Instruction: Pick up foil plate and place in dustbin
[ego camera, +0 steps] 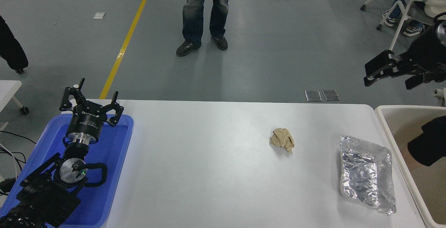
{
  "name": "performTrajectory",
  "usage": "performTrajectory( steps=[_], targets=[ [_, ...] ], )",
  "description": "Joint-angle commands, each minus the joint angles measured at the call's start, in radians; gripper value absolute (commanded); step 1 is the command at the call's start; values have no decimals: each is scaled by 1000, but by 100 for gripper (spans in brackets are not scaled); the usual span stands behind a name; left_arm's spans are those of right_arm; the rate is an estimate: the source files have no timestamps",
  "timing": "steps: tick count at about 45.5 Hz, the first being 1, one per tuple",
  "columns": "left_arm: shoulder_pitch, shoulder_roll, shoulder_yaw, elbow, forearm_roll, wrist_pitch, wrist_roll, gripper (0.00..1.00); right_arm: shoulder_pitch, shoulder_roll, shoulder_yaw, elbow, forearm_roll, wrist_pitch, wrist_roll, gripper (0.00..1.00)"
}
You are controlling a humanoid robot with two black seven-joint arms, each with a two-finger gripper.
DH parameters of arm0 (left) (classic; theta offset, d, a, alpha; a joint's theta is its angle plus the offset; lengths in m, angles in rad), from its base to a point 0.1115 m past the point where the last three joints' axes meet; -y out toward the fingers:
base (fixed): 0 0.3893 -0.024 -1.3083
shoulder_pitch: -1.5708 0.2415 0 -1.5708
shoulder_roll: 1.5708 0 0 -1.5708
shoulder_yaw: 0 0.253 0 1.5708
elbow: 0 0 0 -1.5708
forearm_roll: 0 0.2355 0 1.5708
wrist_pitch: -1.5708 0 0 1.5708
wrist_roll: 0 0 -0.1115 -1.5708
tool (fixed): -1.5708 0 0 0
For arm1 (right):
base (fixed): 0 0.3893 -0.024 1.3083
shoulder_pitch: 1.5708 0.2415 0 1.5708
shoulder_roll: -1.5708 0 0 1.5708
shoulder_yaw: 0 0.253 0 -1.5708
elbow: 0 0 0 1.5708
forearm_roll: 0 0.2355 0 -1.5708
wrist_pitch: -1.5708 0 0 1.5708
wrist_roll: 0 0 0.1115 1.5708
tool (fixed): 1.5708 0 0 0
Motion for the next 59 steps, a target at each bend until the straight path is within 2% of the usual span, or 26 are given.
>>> performTrajectory(
  steps=[1, 59],
  targets=[
    [0, 0, 0, 0, -1, 0, -1, 100, -4, 0, 2, 0, 0, 0, 0, 100],
    [0, 0, 0, 0, -1, 0, -1, 100, -82, 10, 39, -17, -5, 0, 0, 100]
  ],
)
